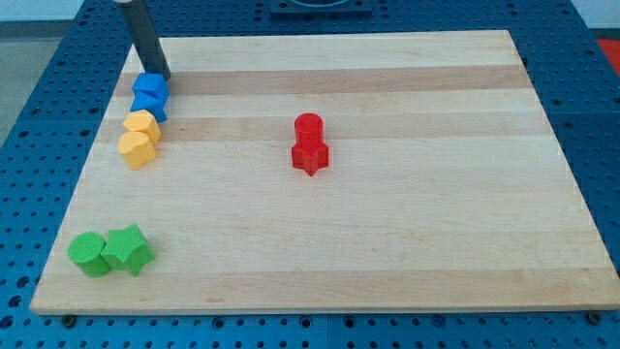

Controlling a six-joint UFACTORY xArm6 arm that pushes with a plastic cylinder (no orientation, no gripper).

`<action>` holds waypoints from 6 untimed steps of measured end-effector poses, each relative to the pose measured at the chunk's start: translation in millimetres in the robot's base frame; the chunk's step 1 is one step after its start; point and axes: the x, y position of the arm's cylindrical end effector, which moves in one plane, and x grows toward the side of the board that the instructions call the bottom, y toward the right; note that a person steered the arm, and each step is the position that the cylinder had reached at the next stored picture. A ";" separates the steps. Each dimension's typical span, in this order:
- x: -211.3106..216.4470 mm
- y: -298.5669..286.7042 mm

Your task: Move the arm above the red circle

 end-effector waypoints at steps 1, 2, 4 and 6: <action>5.8 0.0; 2.2 -0.8; -67.1 50.9; -63.7 77.4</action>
